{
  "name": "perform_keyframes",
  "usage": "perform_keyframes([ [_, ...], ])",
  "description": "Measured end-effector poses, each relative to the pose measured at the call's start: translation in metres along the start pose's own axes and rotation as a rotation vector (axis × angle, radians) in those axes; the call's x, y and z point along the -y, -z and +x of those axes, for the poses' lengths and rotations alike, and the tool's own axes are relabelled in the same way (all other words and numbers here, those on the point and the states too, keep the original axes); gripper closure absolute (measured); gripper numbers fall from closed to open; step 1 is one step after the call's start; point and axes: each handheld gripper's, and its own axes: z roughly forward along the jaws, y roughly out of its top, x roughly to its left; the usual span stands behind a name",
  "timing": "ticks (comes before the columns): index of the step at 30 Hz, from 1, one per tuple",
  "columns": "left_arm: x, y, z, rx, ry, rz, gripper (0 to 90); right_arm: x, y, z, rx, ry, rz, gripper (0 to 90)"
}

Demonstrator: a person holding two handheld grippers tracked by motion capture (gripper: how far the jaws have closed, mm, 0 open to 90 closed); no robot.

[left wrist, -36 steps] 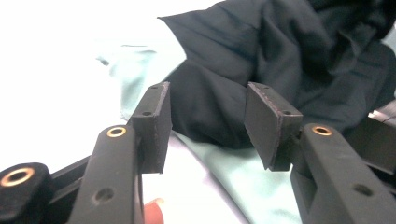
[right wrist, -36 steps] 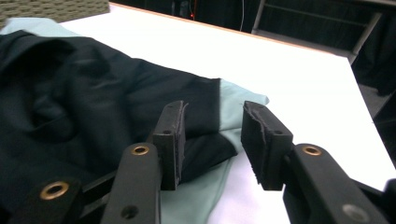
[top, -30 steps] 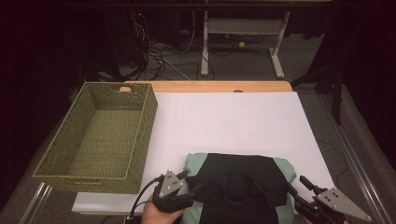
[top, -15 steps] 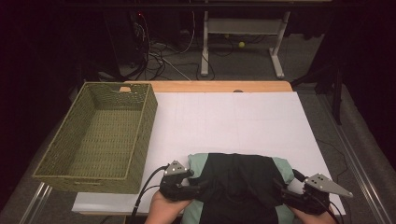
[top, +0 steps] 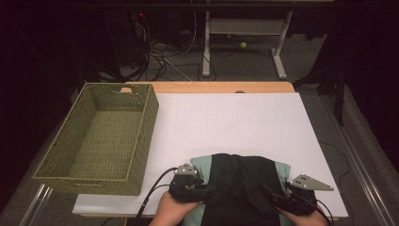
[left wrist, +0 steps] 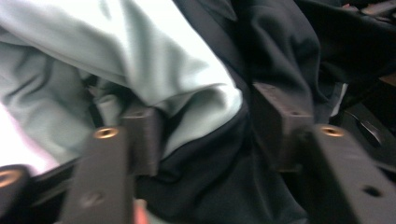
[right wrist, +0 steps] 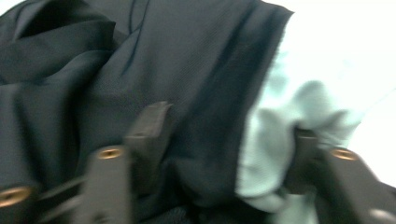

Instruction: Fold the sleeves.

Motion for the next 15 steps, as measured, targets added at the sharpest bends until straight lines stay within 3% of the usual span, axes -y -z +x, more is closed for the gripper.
perform_keyframes([
  [3,-0.003,0.002,-0.001,0.005,-0.026,-0.005,62.2,-0.001,0.004,-0.003,-0.003,0.007,-0.024,64.9],
  [5,-0.006,0.004,-0.001,-0.002,-0.036,-0.017,69.0,-0.003,0.006,-0.004,0.003,0.021,-0.035,69.9],
  [9,-0.014,0.009,0.006,-0.028,-0.035,-0.055,73.9,-0.010,0.008,-0.008,0.036,0.041,-0.064,73.0],
  [15,-0.033,0.014,0.027,-0.099,-0.017,-0.102,75.4,-0.032,-0.003,-0.028,0.096,0.053,-0.093,74.6],
])
